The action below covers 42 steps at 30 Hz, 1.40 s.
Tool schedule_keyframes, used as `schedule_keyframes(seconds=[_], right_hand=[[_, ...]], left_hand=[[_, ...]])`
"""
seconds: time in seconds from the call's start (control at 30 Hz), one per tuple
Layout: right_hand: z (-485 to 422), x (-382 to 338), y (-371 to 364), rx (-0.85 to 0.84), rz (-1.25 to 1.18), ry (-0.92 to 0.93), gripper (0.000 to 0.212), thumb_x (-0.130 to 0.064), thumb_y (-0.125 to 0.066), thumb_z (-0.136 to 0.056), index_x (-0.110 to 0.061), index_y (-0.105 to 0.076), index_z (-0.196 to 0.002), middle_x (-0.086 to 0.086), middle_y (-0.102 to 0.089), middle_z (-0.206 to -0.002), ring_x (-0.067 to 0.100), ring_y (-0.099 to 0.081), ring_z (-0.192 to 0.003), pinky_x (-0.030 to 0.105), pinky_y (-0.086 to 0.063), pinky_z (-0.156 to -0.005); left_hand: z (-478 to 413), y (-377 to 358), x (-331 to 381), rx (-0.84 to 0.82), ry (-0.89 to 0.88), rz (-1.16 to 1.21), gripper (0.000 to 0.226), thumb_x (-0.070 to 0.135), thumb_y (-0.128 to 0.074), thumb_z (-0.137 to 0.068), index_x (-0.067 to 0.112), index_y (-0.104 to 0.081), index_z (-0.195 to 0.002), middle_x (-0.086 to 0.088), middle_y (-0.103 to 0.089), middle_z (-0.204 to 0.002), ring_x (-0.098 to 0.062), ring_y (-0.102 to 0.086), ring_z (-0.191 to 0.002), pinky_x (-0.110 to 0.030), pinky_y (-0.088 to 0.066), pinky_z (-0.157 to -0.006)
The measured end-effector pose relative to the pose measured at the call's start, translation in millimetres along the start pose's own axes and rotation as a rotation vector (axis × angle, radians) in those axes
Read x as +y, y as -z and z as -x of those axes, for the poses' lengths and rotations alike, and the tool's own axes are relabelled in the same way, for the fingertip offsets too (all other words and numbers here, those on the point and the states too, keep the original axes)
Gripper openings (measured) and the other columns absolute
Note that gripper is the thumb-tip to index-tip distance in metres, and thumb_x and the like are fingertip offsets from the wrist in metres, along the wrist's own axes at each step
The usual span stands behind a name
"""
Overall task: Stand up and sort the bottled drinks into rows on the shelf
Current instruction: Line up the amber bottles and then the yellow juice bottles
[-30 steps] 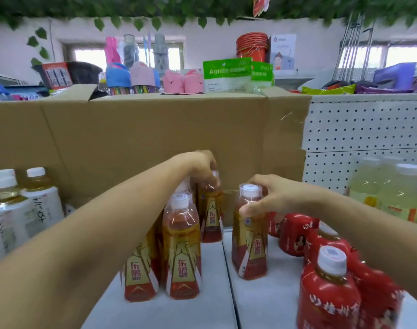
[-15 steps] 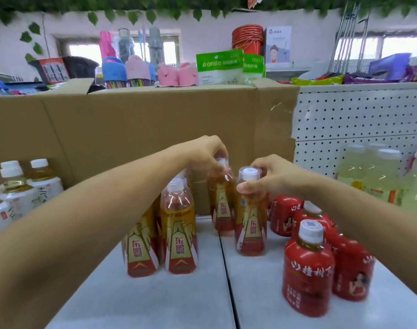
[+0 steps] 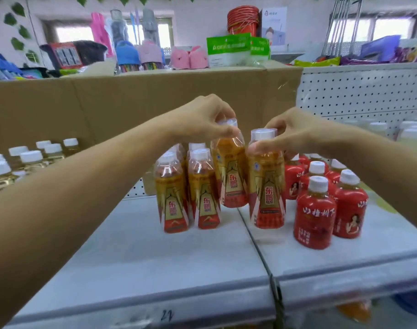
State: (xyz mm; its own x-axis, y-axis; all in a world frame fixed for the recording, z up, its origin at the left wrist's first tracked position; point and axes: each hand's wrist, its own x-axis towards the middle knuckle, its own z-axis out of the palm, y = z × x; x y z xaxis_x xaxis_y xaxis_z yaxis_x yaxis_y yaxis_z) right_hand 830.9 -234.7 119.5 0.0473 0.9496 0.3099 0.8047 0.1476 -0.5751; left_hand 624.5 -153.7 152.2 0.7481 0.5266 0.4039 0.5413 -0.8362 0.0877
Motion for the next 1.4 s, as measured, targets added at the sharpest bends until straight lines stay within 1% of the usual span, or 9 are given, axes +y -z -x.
schedule_keyframes(seconds=[0.13,0.33,0.5,0.67,0.77,0.87,1.07,1.2,1.4], right_hand=[[16,-22,-21,-0.036,0.019,-0.003,0.056,-0.057,-0.081,-0.067,-0.006,-0.072,-0.086,0.004,-0.063,-0.064,0.011,-0.056,-0.054,0.021,-0.042,-0.047],[24,-29,-48,-0.09,-0.004,-0.02,0.059,-0.057,-0.082,-0.066,-0.003,-0.072,-0.087,0.016,-0.07,-0.074,0.017,-0.06,-0.06,0.029,-0.047,-0.057],[21,-21,-55,-0.053,0.028,-0.07,0.059,-0.057,-0.08,-0.069,-0.002,-0.072,-0.092,0.018,-0.073,-0.083,0.019,-0.063,-0.062,0.033,-0.049,-0.06],[12,-9,-53,-0.025,0.064,-0.177,0.047,-0.047,-0.078,-0.077,-0.004,-0.069,-0.095,0.02,-0.073,-0.091,0.02,-0.061,-0.066,0.032,-0.047,-0.062],[4,-14,-57,-0.004,0.213,-0.177,0.055,-0.042,-0.076,-0.082,-0.013,-0.056,-0.124,0.013,-0.063,-0.121,0.023,-0.06,-0.103,0.038,-0.049,-0.085],[-8,-42,-75,0.155,0.405,0.056,0.069,-0.053,-0.066,-0.085,-0.025,-0.04,-0.143,0.004,-0.045,-0.143,0.022,-0.039,-0.132,0.044,-0.04,-0.104],[-48,-75,-119,0.038,0.477,0.127,0.068,-0.07,-0.054,-0.084,-0.032,-0.045,-0.14,0.004,-0.05,-0.13,0.025,-0.055,-0.113,0.039,-0.047,-0.085],[-60,-67,-118,-0.004,0.424,0.127,0.056,-0.05,-0.069,-0.085,-0.025,-0.052,-0.131,0.003,-0.055,-0.127,0.023,-0.053,-0.111,0.034,-0.043,-0.083],[-61,-58,-91,-0.179,0.255,0.124,0.05,-0.035,-0.076,-0.082,-0.033,-0.056,-0.128,-0.002,-0.047,-0.119,0.019,-0.056,-0.103,0.037,-0.051,-0.092]], left_hand=[[40,10,-16,-0.02,0.028,0.042,0.047,0.043,-0.066,-0.092,0.016,-0.063,-0.13,-0.003,-0.07,-0.103,-0.018,-0.065,-0.095,-0.042,-0.053,-0.09],[73,4,-23,0.017,0.034,0.097,0.05,0.042,-0.066,-0.092,0.02,-0.059,-0.136,0.002,-0.066,-0.123,-0.01,-0.061,-0.107,-0.028,-0.05,-0.094],[87,7,-29,-0.023,0.065,0.147,0.049,0.039,-0.064,-0.093,0.02,-0.057,-0.137,0.003,-0.066,-0.119,-0.007,-0.063,-0.099,-0.012,-0.049,-0.067],[113,18,-50,-0.091,0.134,0.173,0.044,0.037,-0.067,-0.09,0.022,-0.062,-0.131,0.008,-0.07,-0.11,-0.008,-0.066,-0.097,-0.033,-0.057,-0.086],[127,15,-67,-0.124,0.179,0.106,0.038,0.033,-0.067,-0.092,0.02,-0.065,-0.127,0.004,-0.071,-0.112,-0.013,-0.067,-0.101,-0.039,-0.056,-0.09],[132,13,-77,-0.129,0.245,0.013,0.045,0.037,-0.066,-0.091,0.021,-0.061,-0.133,0.003,-0.066,-0.123,-0.015,-0.061,-0.109,-0.038,-0.053,-0.094],[115,20,-82,-0.269,0.42,0.084,0.054,0.05,-0.069,-0.086,0.032,-0.054,-0.134,0.008,-0.059,-0.123,-0.014,-0.059,-0.108,-0.04,-0.055,-0.093],[90,17,-83,-0.13,0.438,0.175,0.068,0.059,-0.062,-0.088,0.026,-0.044,-0.145,0.006,-0.055,-0.136,-0.011,-0.054,-0.114,-0.024,-0.047,-0.088],[54,0,-91,-0.309,0.58,0.061,0.068,0.047,-0.07,-0.087,0.028,-0.045,-0.148,-0.001,-0.055,-0.142,-0.025,-0.06,-0.117,-0.041,-0.052,-0.098]])
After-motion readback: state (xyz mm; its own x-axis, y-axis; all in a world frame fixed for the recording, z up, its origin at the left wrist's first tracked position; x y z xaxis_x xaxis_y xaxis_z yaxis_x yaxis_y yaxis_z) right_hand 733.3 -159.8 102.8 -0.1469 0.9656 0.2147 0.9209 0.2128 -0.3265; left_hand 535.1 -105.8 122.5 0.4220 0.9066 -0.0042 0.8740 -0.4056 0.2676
